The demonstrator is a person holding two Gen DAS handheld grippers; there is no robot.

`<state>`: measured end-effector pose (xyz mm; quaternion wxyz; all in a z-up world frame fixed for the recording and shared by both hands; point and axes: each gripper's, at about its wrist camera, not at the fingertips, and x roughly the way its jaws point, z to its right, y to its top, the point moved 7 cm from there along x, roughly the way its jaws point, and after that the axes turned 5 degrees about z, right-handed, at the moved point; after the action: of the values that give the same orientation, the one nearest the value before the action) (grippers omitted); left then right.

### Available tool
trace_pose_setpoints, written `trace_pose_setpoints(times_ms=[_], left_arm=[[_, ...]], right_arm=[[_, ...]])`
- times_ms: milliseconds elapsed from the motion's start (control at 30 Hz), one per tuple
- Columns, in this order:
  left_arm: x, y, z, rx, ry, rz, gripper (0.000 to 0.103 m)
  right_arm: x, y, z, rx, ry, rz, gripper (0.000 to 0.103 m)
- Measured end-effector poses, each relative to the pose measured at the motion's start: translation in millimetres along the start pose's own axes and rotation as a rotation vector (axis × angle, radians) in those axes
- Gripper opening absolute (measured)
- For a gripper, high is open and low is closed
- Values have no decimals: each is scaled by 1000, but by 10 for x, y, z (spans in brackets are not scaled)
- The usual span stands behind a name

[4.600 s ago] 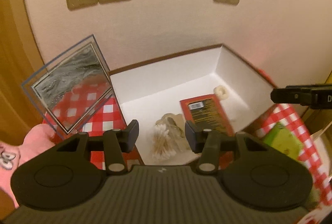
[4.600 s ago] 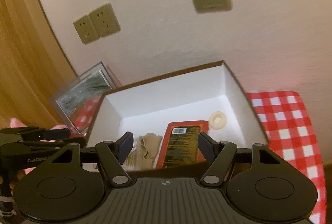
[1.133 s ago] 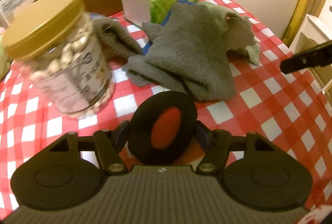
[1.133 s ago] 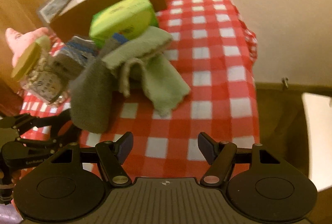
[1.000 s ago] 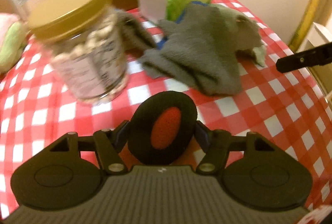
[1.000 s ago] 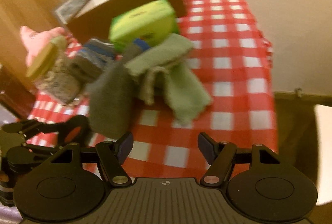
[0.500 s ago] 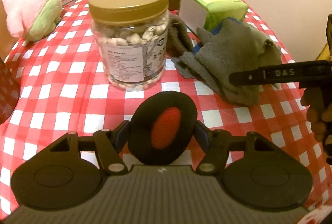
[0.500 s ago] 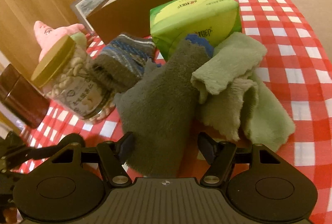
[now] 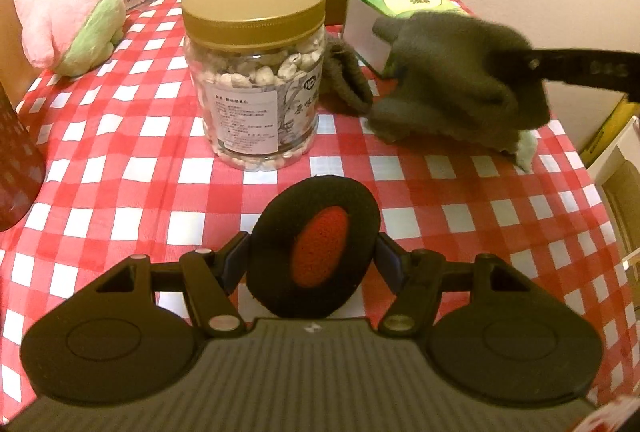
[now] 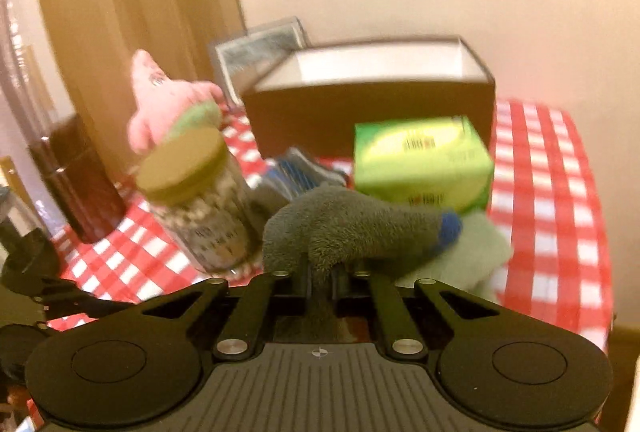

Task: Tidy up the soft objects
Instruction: 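Grasp the grey towel with the right gripper while the left holds the pad, then lift the grey towel and blue cloth with the right gripper while the left holds the pad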

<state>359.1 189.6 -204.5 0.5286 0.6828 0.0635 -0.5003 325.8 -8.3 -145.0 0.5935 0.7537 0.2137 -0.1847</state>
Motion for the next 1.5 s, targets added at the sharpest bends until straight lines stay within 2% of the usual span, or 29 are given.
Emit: trace_pose_setpoints(times_ms=[167, 300, 467, 600, 667, 767, 900, 1000, 1300, 1400, 1467, 1500], left_arm=[[-89, -41, -17, -11, 0, -2, 65], [-154, -107, -28, -13, 1, -8, 65], [-216, -203, 10, -11, -11, -17, 65], [-242, -249, 61, -8, -21, -23, 65], [-252, -259, 90, -5, -27, -22, 65], [-258, -274, 130, 0, -32, -22, 65], [-234, -294, 143, 0, -29, -31, 65], [-211, -296, 141, -2, -19, -34, 65], [-131, -258, 78, -21, 7, -44, 65], [-116, -259, 61, -26, 7, -49, 65], [-109, -259, 48, -25, 9, -51, 65], [-108, -258, 42, -27, 9, -51, 65]], right_arm=[[-324, 70, -114, -85, 47, 7, 8], [-559, -58, -126, -112, 93, -86, 8], [-795, -317, -96, 14, 221, -282, 8], [-859, -455, 17, 168, 265, -379, 8], [-839, -482, 120, 219, 238, -390, 8], [-743, -466, 287, 216, 122, -386, 8], [-493, -527, 405, 91, -49, -375, 8], [-295, -584, 364, -15, -131, -355, 9], [34, -912, 102, -256, -162, -320, 9], [29, -901, 121, -245, -150, -323, 11], [3, -840, 185, -175, -121, -337, 17], [-35, -804, 209, -138, -102, -339, 30]])
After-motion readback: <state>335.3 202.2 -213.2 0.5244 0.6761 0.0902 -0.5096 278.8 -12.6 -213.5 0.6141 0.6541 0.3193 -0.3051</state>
